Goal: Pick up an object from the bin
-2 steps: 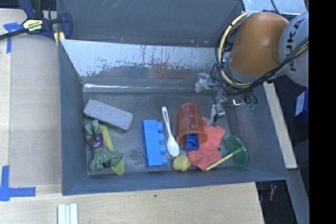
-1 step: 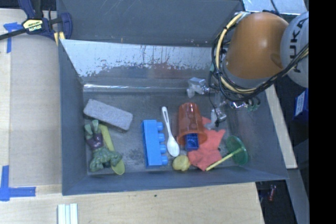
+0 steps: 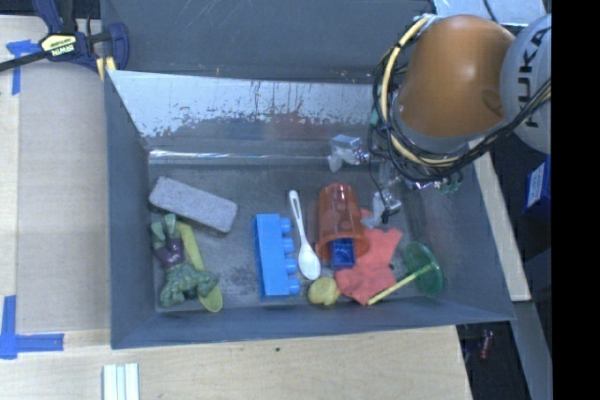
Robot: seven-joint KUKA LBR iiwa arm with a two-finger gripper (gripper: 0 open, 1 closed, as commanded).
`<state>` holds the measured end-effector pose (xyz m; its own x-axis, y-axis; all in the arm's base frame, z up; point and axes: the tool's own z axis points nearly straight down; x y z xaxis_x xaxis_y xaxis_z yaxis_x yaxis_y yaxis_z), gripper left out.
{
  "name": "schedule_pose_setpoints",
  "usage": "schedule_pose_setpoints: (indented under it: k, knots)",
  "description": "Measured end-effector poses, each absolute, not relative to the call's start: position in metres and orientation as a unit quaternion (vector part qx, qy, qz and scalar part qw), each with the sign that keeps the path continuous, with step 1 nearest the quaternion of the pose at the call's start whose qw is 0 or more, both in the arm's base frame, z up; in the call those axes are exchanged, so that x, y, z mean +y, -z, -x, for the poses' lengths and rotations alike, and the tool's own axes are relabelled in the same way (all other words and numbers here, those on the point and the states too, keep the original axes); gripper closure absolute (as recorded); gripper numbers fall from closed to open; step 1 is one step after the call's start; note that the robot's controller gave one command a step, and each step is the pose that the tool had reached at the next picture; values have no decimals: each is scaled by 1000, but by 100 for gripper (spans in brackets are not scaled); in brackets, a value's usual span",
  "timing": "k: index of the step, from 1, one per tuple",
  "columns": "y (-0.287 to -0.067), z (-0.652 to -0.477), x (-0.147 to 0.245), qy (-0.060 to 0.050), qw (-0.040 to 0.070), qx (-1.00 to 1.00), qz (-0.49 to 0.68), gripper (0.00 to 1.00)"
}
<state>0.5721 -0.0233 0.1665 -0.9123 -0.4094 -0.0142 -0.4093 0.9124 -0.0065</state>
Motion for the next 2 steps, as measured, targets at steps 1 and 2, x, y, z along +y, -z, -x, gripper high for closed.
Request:
schedule_pose_setpoints:
  k: [1, 2]
  knots:
    - [-159, -567, -19, 3, 7, 972, 233, 0]
    - [-157, -563, -17, 3, 8, 924, 383, 0]
